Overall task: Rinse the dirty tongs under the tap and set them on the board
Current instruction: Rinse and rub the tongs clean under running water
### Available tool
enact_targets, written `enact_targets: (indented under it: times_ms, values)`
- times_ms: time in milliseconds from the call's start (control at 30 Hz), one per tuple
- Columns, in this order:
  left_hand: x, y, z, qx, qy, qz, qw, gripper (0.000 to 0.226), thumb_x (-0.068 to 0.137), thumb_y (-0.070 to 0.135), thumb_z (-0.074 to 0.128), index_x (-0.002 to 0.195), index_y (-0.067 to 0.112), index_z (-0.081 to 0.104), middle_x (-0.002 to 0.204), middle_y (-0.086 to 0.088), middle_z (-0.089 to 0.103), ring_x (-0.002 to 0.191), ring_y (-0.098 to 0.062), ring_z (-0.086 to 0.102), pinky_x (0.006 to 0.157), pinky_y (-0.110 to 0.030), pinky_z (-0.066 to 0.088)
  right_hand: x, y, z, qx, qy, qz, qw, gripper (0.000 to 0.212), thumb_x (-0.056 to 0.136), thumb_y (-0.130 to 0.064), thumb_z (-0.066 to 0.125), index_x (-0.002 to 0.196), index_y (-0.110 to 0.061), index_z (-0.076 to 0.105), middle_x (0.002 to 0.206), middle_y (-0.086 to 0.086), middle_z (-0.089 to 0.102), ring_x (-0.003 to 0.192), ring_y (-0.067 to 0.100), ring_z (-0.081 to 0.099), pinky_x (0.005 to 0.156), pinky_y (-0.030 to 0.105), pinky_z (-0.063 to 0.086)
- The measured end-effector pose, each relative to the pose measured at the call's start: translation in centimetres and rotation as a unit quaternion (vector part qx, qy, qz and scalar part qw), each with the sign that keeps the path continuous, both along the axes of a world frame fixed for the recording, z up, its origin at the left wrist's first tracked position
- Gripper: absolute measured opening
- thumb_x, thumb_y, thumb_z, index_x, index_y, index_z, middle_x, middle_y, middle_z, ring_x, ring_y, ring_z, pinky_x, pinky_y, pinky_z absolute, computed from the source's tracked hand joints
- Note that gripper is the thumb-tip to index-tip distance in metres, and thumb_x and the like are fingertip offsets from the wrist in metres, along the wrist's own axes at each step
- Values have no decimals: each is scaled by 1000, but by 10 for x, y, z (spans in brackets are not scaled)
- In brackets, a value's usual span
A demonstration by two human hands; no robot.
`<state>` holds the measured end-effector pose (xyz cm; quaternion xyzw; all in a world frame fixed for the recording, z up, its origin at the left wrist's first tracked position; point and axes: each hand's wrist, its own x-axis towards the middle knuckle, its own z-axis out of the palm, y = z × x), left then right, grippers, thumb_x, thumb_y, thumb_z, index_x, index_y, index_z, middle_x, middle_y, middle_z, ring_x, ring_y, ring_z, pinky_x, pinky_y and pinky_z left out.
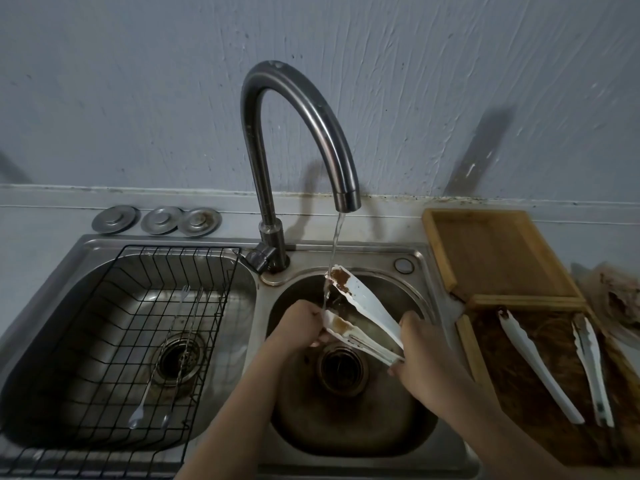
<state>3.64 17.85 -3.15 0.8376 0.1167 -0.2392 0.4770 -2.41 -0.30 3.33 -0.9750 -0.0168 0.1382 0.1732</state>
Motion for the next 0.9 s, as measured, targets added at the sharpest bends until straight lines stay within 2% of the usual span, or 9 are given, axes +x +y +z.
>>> enact_targets:
  times_ms: [100, 200, 333, 400, 500, 600, 700, 800, 900]
  values:
    - [3, 5, -2, 123, -69, -62, 988, 38, 93, 13, 48, 56, 13, 56, 59, 0, 60, 55, -10, 55, 64, -26, 44, 0, 1, 0, -8, -11, 10, 1000, 45, 81, -17, 69, 117, -15, 41, 112, 1, 56, 102, 14, 59, 79, 18, 49]
    - [4, 2, -5, 121, -89, -33, 988, 34, 94, 22, 51, 63, 12, 63, 59, -1, 64, 50, -9, 57, 61, -24, 49, 3, 2, 0, -9, -22, 11, 1000, 44, 83, -15, 67, 118, -14, 41, 113, 2, 55, 103, 14, 58, 81, 19, 49]
    - [3, 4, -7, 15, -53, 60, 997, 29, 89, 26, 62, 62, 16, 62, 54, 0, 63, 40, -3, 53, 45, -13, 43, 7, -3, -4, -1, -16, 1, 1000, 44, 80, -16, 70, 115, -13, 42, 111, 3, 56, 101, 16, 58, 76, 19, 47]
    - [0, 3, -7, -72, -19, 128, 989, 11, 83, 18, 70, 74, 13, 67, 62, -5, 67, 44, -6, 56, 48, -17, 45, 8, -5, -7, 7, -13, -4, 1000, 42, 79, -17, 71, 111, -14, 43, 111, 3, 57, 102, 16, 59, 72, 16, 46]
    - [-8, -7, -6, -212, 7, 270, 939, 14, 80, 6, 70, 94, 8, 67, 81, -11, 72, 64, -18, 66, 58, -28, 53, 12, -4, -16, 30, -20, -4, 999, 40, 79, -18, 71, 110, -16, 46, 111, 2, 59, 101, 14, 59, 56, 9, 37]
    - [-8, -14, -4, -273, -36, 384, 881, 11, 84, 2, 66, 94, 7, 66, 82, -12, 69, 68, -21, 65, 59, -29, 55, 20, 1, -24, 75, -19, -23, 997, 37, 75, -20, 75, 100, -16, 48, 105, 3, 63, 89, 11, 59, 45, 10, 32]
    - [-5, -13, 0, -260, -90, 401, 873, 17, 82, 1, 68, 99, 1, 67, 75, -8, 67, 67, -18, 64, 61, -27, 55, 26, 3, -25, 107, -33, -42, 993, 39, 72, -24, 78, 100, -14, 51, 95, -1, 61, 78, 6, 51, 45, 9, 31]
    - [-6, -20, 10, -274, -133, 395, 867, 21, 79, -6, 68, 98, 2, 62, 74, -2, 65, 63, -10, 61, 49, -11, 51, 32, 5, -21, 109, -54, -45, 992, 40, 73, -23, 78, 102, -10, 53, 86, -5, 52, 75, 7, 48, 45, 10, 30]
    - [-4, -28, 14, -299, -155, 383, 860, 35, 74, -13, 69, 102, 5, 57, 81, -3, 65, 60, 0, 65, 54, -7, 50, 35, 7, -19, 117, -62, -48, 990, 41, 74, -21, 77, 105, -9, 54, 86, -5, 51, 75, 8, 48, 44, 9, 31]
